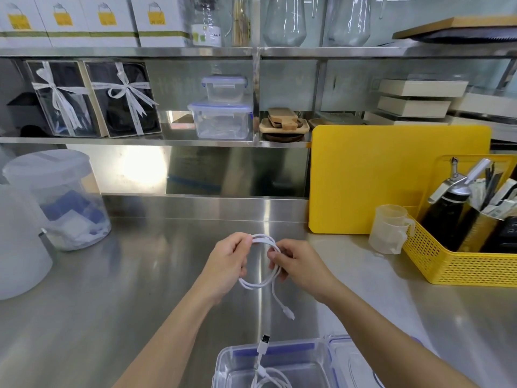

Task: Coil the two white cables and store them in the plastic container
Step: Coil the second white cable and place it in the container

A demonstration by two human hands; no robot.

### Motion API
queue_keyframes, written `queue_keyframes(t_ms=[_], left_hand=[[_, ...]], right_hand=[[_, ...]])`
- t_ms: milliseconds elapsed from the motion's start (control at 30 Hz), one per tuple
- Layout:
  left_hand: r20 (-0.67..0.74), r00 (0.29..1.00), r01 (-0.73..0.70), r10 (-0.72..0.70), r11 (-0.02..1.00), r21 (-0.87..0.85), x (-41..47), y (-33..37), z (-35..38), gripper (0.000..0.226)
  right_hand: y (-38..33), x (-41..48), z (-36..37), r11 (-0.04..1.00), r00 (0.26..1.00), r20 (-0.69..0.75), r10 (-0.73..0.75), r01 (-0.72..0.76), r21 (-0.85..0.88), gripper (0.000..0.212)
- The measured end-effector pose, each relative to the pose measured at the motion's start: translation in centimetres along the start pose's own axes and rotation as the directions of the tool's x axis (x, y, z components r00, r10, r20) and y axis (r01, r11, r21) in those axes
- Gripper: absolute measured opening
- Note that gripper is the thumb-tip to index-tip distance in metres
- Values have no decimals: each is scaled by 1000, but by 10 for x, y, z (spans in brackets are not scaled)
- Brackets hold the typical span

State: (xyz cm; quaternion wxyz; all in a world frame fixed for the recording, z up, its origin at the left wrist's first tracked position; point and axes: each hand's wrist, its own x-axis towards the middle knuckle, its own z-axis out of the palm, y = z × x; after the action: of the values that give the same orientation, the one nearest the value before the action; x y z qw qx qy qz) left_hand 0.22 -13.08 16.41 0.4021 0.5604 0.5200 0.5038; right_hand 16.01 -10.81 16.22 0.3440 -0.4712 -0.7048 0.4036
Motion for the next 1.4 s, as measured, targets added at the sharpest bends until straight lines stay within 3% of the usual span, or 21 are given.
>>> queue_keyframes(t_ms=[100,167,267,400,500,600,767,833,900,1000,1067,1200,1267,1333,1400], left_hand=[[-106,994,-9,1,997,-73,3,0,-1,29],[-167,984,24,-67,969,-247,6,-2,-5,31],[-151,974,80,-167,882,-464,8,-3,-13,30],[-129,971,113,-201,862,-494,9,-6,-14,28],[-106,973,133,-205,872,-471,7,-9,-11,30],[-68,977,150,-204,874,-463,2,-11,-5,33],[-54,978,156,-201,880,-449,0,-13,6,35],[-86,977,143,-195,901,-410,1,-15,6,34],[-119,979,121,-165,942,-313,2,-18,2,31],[-171,984,44,-45,999,-10,0,-24,-5,31],[-228,973,6,29,989,150,0,-28,-6,29],[-319,945,73,-76,997,-20,6,-35,1,34],[-312,938,127,-153,987,-101,6,-36,8,34],[-289,932,172,-218,969,-176,5,-36,13,31],[-261,917,221,-300,931,-292,5,-36,12,29]], right_hand=[[2,-1,-4,995,996,88,9,-18,102,15],[4,-2,-8,999,983,180,31,-38,36,21],[10,-4,-18,996,955,291,60,-38,-79,9],[15,-3,-20,993,973,224,58,-34,-113,5],[15,0,-18,975,993,91,77,-94,202,14],[11,2,-19,827,990,51,128,-135,546,17],[13,4,-9,621,957,169,236,-282,732,16],[14,3,-5,642,941,201,272,-333,691,13],[15,4,-7,745,949,91,303,-295,598,14],[9,5,-22,864,951,-109,288,-210,458,15],[3,5,-31,853,964,-53,261,-204,481,13],[-6,1,-24,651,968,176,178,-250,717,16],[-6,0,-16,581,973,187,133,-229,781,17],[-4,0,-9,659,985,145,99,-174,732,13],[1,-1,-3,867,995,61,74,-95,490,10]])
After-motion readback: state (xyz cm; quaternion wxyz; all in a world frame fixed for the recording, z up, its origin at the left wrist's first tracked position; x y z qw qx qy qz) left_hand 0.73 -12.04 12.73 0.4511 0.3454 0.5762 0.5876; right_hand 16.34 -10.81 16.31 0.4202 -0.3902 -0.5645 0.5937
